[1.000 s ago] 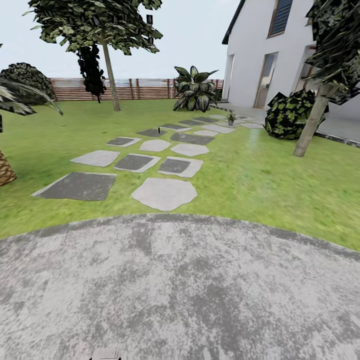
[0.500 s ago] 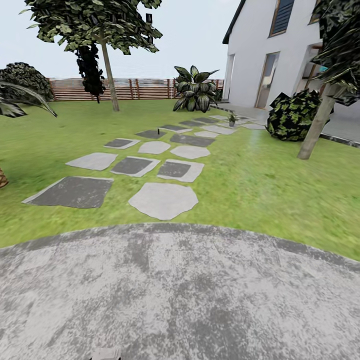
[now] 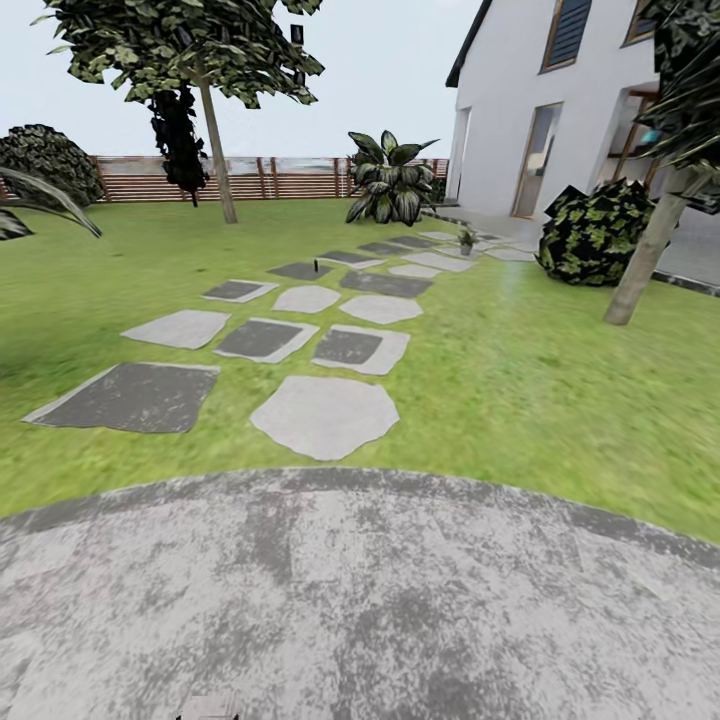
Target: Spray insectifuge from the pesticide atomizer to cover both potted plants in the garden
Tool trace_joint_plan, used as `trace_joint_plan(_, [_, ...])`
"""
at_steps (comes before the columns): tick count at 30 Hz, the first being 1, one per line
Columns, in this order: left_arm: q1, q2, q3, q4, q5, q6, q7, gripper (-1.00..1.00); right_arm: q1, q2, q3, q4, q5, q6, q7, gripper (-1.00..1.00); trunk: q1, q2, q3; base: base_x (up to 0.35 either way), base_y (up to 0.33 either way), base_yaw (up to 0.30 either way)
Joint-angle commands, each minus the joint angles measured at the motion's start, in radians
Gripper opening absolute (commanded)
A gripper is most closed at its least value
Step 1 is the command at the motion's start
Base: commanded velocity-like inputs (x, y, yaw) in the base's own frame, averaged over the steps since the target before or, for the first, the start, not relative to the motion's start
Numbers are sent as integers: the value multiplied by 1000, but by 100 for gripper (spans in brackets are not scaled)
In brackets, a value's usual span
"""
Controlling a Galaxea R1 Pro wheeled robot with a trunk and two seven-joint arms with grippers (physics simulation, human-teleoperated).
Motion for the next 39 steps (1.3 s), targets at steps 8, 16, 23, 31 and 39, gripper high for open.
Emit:
trace_joint_plan(8, [0, 0, 1, 1, -1, -4, 0, 100, 0, 0, 1, 1, 1, -3, -1, 100, 0, 0, -1, 337, 0, 0])
trace_joint_plan(16, [0, 0, 1, 1, -1, -4, 0, 100, 0, 0, 1, 1, 1, -3, -1, 100, 0, 0, -1, 337, 0, 0])
trace_joint_plan(23, [0, 0, 1, 1, -1, -4, 0, 100, 0, 0, 1, 1, 1, -4, -1, 100, 0, 0, -1, 337, 0, 0])
trace_joint_plan(31, [0, 0, 0, 1, -1, -4, 0, 100, 0, 0, 1, 1, 1, -3, -1, 100, 0, 0, -1, 337, 0, 0])
trace_joint_plan(39, [0, -1, 0, 1, -1, -3, 0, 100, 0, 0, 2, 1, 1, -3, -1, 100, 0, 0, -1, 337, 0, 0])
